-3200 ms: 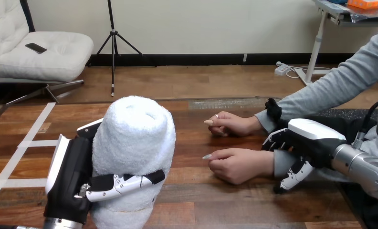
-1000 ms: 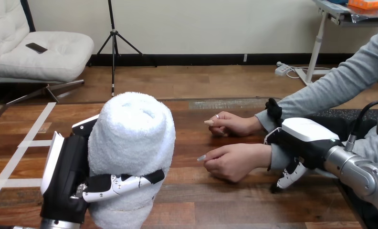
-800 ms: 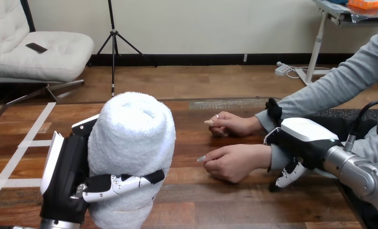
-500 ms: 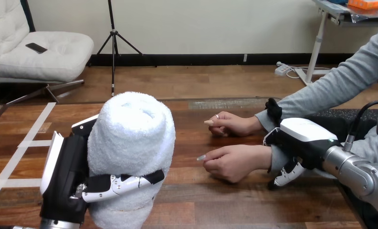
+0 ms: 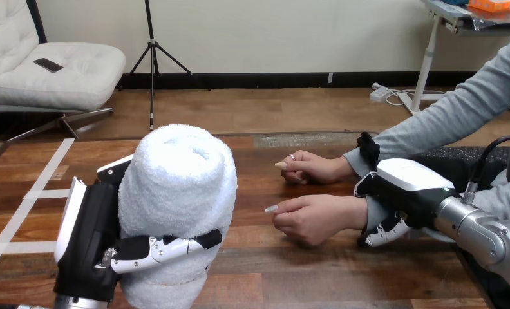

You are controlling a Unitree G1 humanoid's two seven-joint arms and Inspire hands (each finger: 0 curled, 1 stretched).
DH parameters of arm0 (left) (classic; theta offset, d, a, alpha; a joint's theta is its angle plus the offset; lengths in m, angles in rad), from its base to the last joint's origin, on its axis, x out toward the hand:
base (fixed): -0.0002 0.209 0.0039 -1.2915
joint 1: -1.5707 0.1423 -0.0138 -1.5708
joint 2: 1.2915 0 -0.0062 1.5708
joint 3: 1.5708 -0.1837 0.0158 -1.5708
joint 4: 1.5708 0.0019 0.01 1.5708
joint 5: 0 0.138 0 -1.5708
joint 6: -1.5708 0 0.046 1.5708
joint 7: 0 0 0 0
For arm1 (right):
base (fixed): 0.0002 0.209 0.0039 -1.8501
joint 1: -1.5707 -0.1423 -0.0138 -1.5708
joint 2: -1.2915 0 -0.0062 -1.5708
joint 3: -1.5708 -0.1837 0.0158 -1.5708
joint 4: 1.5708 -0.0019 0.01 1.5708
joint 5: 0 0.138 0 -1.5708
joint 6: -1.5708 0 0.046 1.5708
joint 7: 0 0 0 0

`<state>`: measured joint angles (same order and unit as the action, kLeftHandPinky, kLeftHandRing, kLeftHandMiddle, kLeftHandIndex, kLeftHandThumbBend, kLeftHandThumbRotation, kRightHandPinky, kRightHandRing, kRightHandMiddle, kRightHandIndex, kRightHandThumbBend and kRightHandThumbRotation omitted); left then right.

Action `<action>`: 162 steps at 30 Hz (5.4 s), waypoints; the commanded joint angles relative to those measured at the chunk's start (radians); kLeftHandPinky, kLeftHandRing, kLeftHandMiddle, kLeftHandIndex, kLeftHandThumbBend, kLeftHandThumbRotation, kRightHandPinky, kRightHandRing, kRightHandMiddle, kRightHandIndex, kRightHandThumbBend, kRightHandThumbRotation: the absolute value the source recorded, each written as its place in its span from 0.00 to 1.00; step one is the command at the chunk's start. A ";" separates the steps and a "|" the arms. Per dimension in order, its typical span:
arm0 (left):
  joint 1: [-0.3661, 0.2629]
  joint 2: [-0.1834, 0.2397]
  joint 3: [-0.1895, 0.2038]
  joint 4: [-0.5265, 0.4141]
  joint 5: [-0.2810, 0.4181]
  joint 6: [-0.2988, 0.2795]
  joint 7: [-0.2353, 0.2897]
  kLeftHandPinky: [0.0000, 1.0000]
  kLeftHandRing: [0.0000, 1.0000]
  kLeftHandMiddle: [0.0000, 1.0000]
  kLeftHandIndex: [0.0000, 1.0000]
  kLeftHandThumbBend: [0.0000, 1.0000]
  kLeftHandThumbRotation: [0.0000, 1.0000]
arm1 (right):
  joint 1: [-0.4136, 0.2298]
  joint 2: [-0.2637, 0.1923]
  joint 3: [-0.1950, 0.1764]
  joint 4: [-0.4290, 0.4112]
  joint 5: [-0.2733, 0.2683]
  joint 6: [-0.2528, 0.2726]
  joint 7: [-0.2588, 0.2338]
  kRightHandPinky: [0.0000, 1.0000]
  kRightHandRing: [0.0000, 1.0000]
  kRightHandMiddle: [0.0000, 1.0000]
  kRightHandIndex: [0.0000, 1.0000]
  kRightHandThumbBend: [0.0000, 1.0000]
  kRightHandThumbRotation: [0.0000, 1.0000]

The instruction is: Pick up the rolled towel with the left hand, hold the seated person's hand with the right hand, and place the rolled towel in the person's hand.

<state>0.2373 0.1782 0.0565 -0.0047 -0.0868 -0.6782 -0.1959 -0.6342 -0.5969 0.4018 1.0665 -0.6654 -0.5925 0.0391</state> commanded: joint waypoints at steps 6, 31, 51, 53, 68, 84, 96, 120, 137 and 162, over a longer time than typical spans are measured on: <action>-0.047 -0.003 0.015 -0.030 -0.016 -0.019 0.004 0.23 0.28 0.35 0.37 0.66 0.00 | -0.059 -0.002 -0.012 -0.004 0.016 -0.030 -0.044 0.24 0.29 0.36 0.36 0.61 0.16; -0.050 0.000 0.019 -0.022 0.004 -0.033 0.008 0.23 0.28 0.35 0.37 0.65 0.00 | -0.058 0.000 -0.032 0.009 0.036 -0.072 -0.056 0.24 0.29 0.35 0.36 0.54 0.18; -0.046 -0.001 0.015 -0.026 -0.010 -0.024 0.002 0.24 0.29 0.35 0.37 0.65 0.00 | -0.057 0.003 -0.033 0.017 0.055 -0.066 -0.044 0.23 0.28 0.33 0.34 0.52 0.15; -0.046 0.000 0.016 -0.026 -0.012 -0.025 0.001 0.24 0.29 0.35 0.37 0.65 0.00 | -0.056 0.002 -0.033 0.016 0.057 -0.067 -0.043 0.23 0.27 0.33 0.34 0.52 0.15; -0.051 0.001 0.017 -0.018 -0.020 -0.026 -0.004 0.24 0.29 0.35 0.37 0.65 0.00 | -0.053 0.000 -0.039 0.011 0.073 -0.074 -0.035 0.21 0.25 0.31 0.31 0.49 0.18; -0.059 -0.001 0.018 -0.012 -0.011 -0.023 0.002 0.24 0.29 0.35 0.37 0.65 0.00 | -0.052 -0.002 -0.049 0.008 0.098 -0.091 -0.026 0.19 0.24 0.29 0.29 0.49 0.15; -0.064 -0.008 0.015 -0.013 -0.028 0.004 0.003 0.24 0.28 0.35 0.37 0.65 0.00 | -0.052 -0.004 -0.050 -0.003 0.111 -0.098 -0.015 0.19 0.23 0.29 0.29 0.48 0.19; -0.203 0.018 0.059 0.140 -0.003 -0.027 0.018 0.24 0.28 0.34 0.37 0.65 0.00 | -0.052 -0.006 -0.067 -0.032 0.151 -0.127 0.004 0.19 0.23 0.29 0.30 0.49 0.22; -0.373 0.054 0.103 0.322 -0.026 -0.011 -0.007 0.23 0.28 0.34 0.38 0.66 0.00 | -0.051 -0.010 -0.070 -0.054 0.167 -0.140 0.015 0.19 0.23 0.28 0.29 0.49 0.22; -0.643 0.059 0.140 0.669 -0.096 -0.023 -0.073 0.27 0.31 0.37 0.40 0.67 0.00 | -0.038 -0.017 -0.078 -0.076 0.182 -0.154 0.026 0.21 0.25 0.30 0.30 0.50 0.23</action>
<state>-0.2331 0.2299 0.1753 0.6020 -0.1519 -0.6805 -0.2600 -0.6290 -0.6157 0.3757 1.0636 -0.5345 -0.7163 0.0653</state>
